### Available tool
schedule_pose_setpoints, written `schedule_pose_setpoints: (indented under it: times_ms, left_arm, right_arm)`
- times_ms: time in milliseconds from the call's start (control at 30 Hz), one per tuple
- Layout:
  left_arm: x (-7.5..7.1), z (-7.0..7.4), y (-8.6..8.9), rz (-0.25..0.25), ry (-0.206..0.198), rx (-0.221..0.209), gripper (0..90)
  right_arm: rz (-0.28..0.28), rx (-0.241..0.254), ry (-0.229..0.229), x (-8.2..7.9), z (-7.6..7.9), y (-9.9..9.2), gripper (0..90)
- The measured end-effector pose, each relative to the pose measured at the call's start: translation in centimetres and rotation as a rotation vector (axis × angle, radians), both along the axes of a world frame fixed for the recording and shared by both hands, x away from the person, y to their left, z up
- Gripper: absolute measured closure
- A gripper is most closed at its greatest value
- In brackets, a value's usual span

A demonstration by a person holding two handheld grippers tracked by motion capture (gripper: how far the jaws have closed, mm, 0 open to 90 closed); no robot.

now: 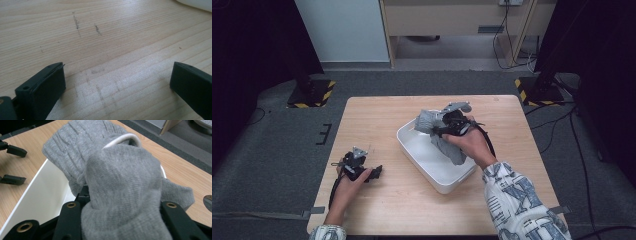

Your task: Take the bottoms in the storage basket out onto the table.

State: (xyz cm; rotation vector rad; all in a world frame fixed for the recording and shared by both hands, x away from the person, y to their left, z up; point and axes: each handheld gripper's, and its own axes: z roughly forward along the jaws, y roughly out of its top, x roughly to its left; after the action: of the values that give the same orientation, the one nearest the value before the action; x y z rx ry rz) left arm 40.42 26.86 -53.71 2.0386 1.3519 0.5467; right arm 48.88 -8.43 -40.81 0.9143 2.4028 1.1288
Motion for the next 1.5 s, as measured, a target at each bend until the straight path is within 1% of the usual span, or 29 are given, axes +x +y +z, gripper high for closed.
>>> schedule_pose_setpoints:
  times_ms: [467, 600, 967, 1233, 1500]
  left_arm:
    - [0.0, 0.0, 0.0, 0.000, -0.001, 0.000, 0.0]
    - [0.0, 0.0, 0.0, 0.000, -0.001, 0.000, 0.0]
    - [0.0, 0.0, 0.0, 0.000, -0.001, 0.000, 0.0]
    - [0.0, 0.0, 0.0, 0.000, -0.001, -0.001, 0.0]
    - [0.0, 0.0, 0.0, -0.001, -0.001, -0.001, 0.0]
  right_arm:
    - [-0.006, 0.013, -0.005, 0.0, 0.4, -0.6, 55.2]
    - [-0.012, 0.027, -0.004, 0.0, 0.6, -0.7, 55.2]
    - [-0.011, 0.041, -0.021, -0.2, 1.6, -0.9, 55.1]
    - [-0.016, 0.061, -0.033, -0.2, 2.3, -1.4, 55.1]
    - [-0.025, 0.075, -0.051, -0.2, 3.5, -2.3, 55.0]
